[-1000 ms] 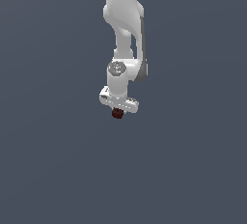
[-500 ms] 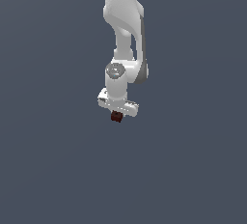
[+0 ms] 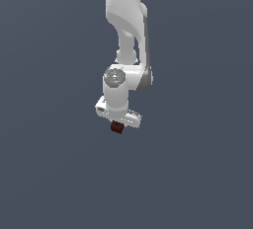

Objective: Pick up the object and move it to a goal position.

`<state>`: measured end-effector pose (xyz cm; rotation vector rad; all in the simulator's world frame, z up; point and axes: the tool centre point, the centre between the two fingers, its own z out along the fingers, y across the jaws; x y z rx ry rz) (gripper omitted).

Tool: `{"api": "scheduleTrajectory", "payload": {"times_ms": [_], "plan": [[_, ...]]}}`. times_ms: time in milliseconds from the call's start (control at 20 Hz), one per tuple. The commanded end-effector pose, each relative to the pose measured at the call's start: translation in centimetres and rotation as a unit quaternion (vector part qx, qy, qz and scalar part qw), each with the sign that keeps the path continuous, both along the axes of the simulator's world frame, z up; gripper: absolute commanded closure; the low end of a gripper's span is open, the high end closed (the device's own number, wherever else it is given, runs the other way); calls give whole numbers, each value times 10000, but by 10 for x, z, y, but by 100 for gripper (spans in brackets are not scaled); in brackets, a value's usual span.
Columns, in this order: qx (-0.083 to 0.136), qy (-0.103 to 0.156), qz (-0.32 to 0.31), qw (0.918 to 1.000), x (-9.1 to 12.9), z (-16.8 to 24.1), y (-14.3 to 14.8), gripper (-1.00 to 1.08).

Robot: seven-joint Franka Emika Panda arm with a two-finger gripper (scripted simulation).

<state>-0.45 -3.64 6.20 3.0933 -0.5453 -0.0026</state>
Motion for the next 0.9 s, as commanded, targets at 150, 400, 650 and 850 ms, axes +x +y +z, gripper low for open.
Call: {"api": "scheduleTrajectory", "payload": {"times_ms": [150, 400, 650, 850], "plan": [[-1, -8, 0, 10000, 35, 15, -5, 108], [-1, -8, 0, 10000, 63, 26, -9, 108], [-1, -8, 0, 10000, 89, 36, -12, 108], [-1, -8, 0, 10000, 106, 42, -14, 108]]}}
